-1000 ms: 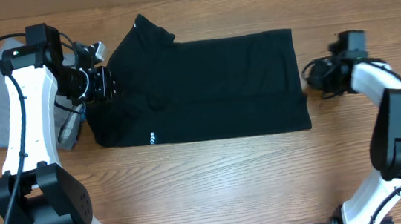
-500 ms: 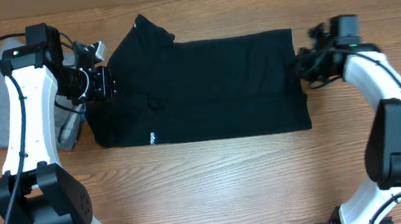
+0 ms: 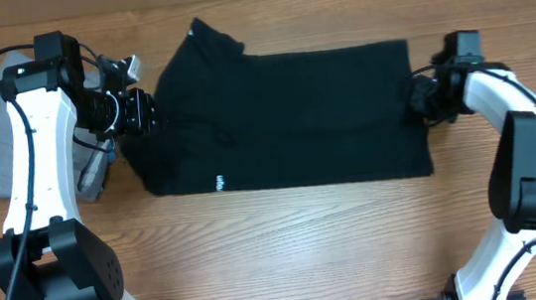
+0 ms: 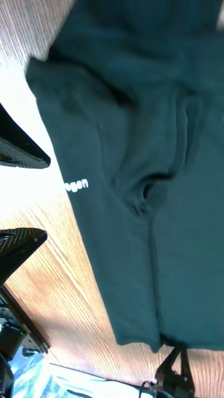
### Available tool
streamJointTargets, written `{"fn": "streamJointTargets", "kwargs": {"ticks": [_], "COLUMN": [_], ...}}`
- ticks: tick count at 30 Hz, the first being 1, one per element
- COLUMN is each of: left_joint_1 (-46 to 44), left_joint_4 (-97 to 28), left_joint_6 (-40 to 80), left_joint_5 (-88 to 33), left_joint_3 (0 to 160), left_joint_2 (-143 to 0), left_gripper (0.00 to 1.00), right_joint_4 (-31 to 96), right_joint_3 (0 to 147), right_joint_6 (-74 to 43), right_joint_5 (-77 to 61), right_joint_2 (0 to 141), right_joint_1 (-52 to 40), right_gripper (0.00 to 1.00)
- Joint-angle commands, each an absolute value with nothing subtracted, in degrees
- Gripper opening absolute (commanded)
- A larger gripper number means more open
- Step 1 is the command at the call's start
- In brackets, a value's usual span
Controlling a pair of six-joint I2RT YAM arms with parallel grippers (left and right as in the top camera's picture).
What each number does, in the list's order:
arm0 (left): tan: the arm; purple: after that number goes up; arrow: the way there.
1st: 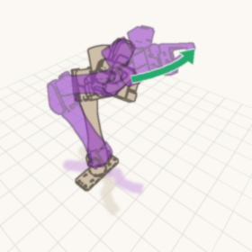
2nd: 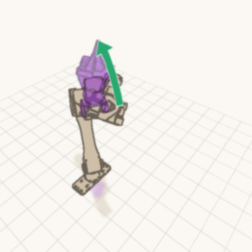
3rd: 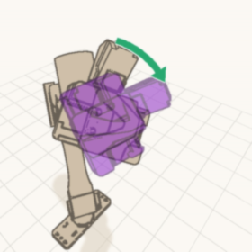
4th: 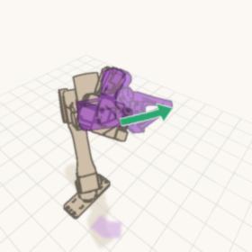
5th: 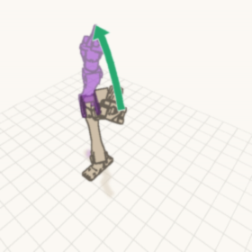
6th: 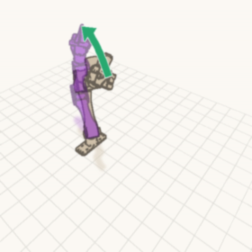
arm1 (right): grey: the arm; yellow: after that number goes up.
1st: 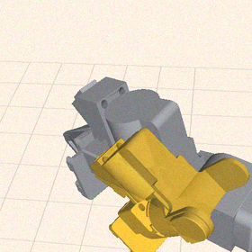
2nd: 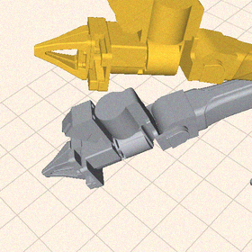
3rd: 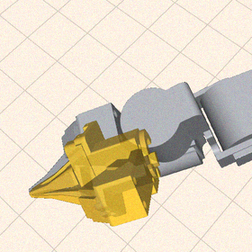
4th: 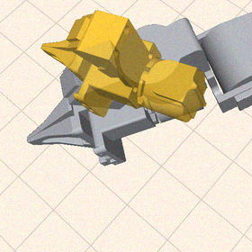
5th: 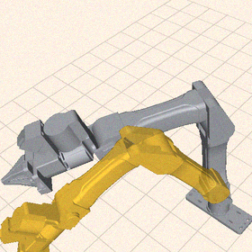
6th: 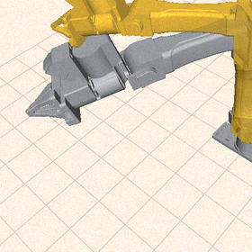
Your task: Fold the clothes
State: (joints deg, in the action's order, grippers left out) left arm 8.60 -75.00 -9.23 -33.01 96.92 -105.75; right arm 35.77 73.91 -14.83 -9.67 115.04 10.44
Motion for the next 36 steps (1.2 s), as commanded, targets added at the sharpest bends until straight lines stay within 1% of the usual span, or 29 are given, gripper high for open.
{"fn": "streamJointTargets", "kwargs": {"ticks": [1, 4, 5, 11, 13, 16, 20, 21, 23, 27, 30, 32, 36], "left_joint_1": [8.2, 8.2, 8.2, 8.2, 8.2, 8.2, 8.2, 8.2, 8.2, 8.2, 8.2, 8.2, 8.2], "left_joint_4": [-74.7, -74.7, -74.7, -74.4, -74.2, -73.9, -73.3, -73.2, -73.3, -73.6, -74.2, -75.0, -79.4], "left_joint_6": [-10.1, -10.1, -10.1, -10.3, -10.3, -10.3, -10.3, -10.3, -10.3, -10.3, -10.3, -10.3, -9.2], "left_joint_5": [-34.2, -34.2, -34.2, -33.9, -33.9, -33.9, -33.9, -33.9, -33.9, -33.9, -33.9, -32.5, -23.5], "left_joint_3": [98.4, 98.4, 98.4, 98.4, 98.4, 98.4, 98.4, 98.4, 98.4, 98.4, 98.4, 98.4, 98.3], "left_joint_2": [-104.0, -104.0, -104.0, -104.0, -104.0, -104.0, -104.0, -104.0, -104.0, -104.0, -104.0, -104.0, -104.0], "left_gripper": [0.35, 0.35, 0.36, 0.39, 0.39, 0.4, 0.41, 0.41, 0.41, 0.42, 0.43, 0.43, 0.4], "right_joint_4": [37.4, 38.8, 39.2, 43.8, 46.1, 47.0, 43.5, 42.4, 40.5, 38.9, 42.0, 44.3, 50.8], "right_joint_3": [76.8, 78.4, 78.8, 79.0, 78.7, 77.0, 74.4, 73.6, 72.1, 72.7, 75.7, 77.7, 81.1], "right_joint_6": [-14.4, -9.5, -8.5, -10.5, -10.6, -14.0, -15.0, -15.0, -15.0, -14.6, -14.6, -14.0, -13.3], "right_joint_5": [-12.3, -17.5, -18.7, -19.1, -17.1, -10.1, -9.1, -9.3, -9.5, -10.0, -11.9, -14.3, -19.4], "right_joint_2": [115.4, 113.8, 113.1, 109.9, 110.2, 110.6, 111.7, 111.9, 112.4, 112.4, 110.8, 108.8, 103.9], "right_joint_1": [13.0, 13.4, 13.4, 13.4, 13.4, 13.2, 13.2, 13.2, 13.2, 13.9, 15.4, 16.3, 17.1], "right_gripper": [0.06, 0.13, 0.14, 0.14, 0.2, 0.25, 0.24, 0.21, 0.19, 0.21, 0.26, 0.31, 0.43]}}
